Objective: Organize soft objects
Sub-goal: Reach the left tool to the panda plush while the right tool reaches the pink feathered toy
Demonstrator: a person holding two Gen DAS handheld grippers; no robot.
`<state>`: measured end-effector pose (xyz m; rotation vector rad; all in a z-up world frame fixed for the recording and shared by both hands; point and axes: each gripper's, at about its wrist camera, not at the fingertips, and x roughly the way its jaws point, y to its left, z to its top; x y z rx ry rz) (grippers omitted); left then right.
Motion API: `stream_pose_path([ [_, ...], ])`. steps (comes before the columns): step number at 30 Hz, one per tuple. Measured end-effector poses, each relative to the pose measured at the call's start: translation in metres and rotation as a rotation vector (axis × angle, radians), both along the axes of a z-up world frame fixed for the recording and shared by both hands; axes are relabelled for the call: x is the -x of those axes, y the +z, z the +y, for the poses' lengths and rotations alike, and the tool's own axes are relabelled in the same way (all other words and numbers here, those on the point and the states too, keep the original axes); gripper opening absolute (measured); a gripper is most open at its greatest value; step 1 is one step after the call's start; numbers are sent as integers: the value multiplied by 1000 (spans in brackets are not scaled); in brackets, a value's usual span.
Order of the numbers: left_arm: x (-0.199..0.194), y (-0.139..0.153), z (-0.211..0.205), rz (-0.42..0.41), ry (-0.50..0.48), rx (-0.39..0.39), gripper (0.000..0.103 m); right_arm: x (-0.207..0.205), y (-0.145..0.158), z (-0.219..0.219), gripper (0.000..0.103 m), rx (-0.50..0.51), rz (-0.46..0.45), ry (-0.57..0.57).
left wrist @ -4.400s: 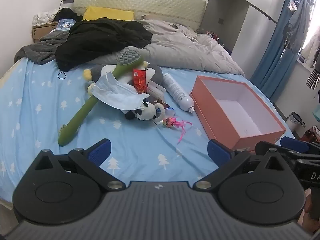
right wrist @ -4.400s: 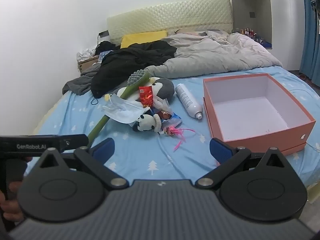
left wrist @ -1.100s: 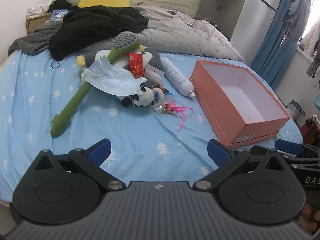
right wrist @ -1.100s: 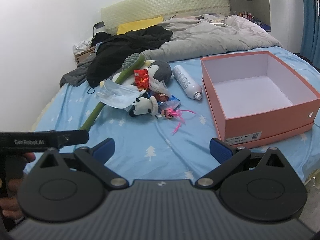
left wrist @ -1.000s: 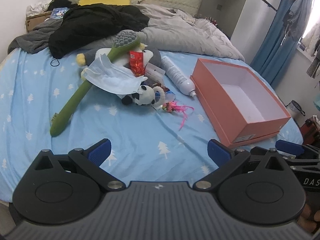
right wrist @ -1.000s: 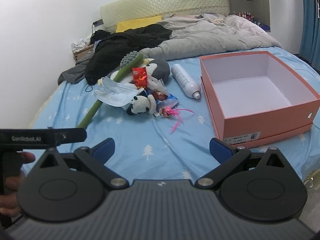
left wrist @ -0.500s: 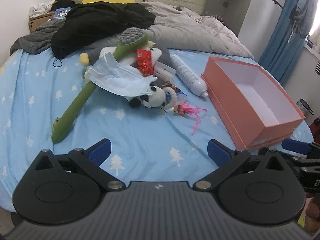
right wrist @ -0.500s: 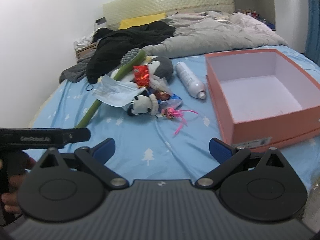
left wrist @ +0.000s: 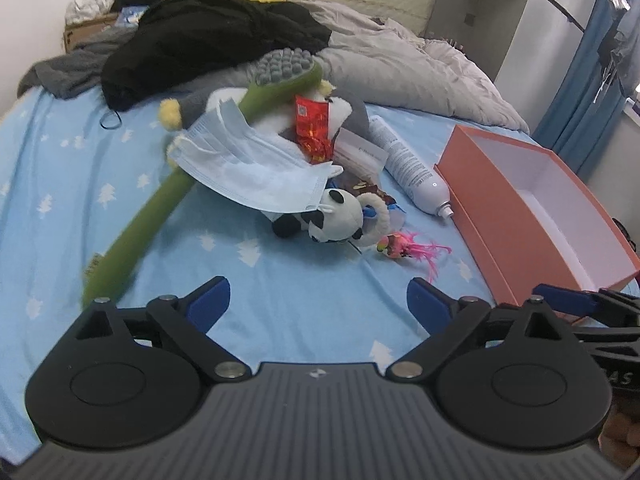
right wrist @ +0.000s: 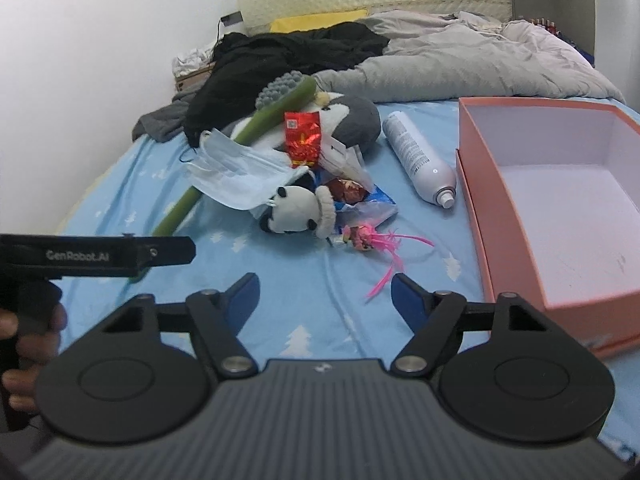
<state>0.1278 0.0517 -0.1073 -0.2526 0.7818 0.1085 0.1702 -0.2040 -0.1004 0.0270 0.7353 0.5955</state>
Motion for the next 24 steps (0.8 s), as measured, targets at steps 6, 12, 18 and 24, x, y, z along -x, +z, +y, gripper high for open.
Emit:
stream_pose_path([
  [6, -32, -33, 5, 16, -3, 14, 94, -34, -29, 12, 75, 49, -13, -35],
  [12, -60, -58, 12, 11, 13, 71, 93, -57, -47, 30, 75, 93, -68, 15],
  [18, -87, -68, 15, -12, 20, 140, 89, -84, -61, 42, 75, 129, -76, 30],
  [24, -114, -80, 19, -20, 40, 221, 81, -108, -77, 52, 74, 150, -45, 17],
])
